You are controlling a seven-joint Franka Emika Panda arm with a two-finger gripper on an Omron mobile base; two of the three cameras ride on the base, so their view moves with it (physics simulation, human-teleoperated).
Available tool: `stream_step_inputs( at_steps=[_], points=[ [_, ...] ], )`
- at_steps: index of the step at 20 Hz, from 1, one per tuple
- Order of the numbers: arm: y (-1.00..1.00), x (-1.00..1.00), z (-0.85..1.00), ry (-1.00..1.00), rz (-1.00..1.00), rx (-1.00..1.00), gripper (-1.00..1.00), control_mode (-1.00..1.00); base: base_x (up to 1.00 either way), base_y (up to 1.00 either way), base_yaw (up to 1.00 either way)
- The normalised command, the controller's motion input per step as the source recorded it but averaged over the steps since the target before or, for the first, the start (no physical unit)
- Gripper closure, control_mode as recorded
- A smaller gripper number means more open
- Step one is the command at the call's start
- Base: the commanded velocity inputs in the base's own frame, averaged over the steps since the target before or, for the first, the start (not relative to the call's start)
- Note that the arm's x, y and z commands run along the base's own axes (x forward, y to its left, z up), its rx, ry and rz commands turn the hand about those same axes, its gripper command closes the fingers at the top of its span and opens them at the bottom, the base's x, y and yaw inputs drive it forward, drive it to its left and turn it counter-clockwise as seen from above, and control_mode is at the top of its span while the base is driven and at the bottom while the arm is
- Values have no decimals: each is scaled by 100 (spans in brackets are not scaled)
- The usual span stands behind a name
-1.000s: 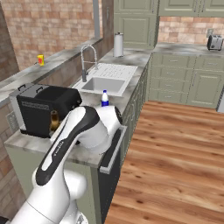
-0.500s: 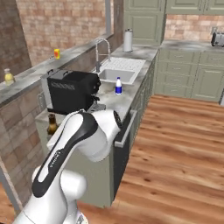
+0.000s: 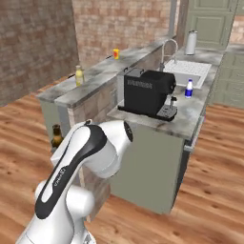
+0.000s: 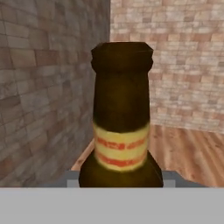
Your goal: Place the drinks on the dining counter in a tight cluster.
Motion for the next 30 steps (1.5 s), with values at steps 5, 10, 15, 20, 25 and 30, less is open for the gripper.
stream_step_inputs(
  at_steps=[5, 10, 15, 20, 25, 30],
  points=[
    [0, 0, 0, 0, 0, 0, 100, 100, -6, 100, -4],
    [0, 0, 0, 0, 0, 0, 100, 100, 0, 100, -36],
    [0, 0, 0, 0, 0, 0, 100, 100, 0, 100, -49],
    [0, 0, 0, 0, 0, 0, 100, 100, 0, 100, -53],
    [0, 0, 0, 0, 0, 0, 100, 100, 0, 100, -55],
    [0, 0, 0, 0, 0, 0, 100, 100, 0, 97, -60]
  ],
)
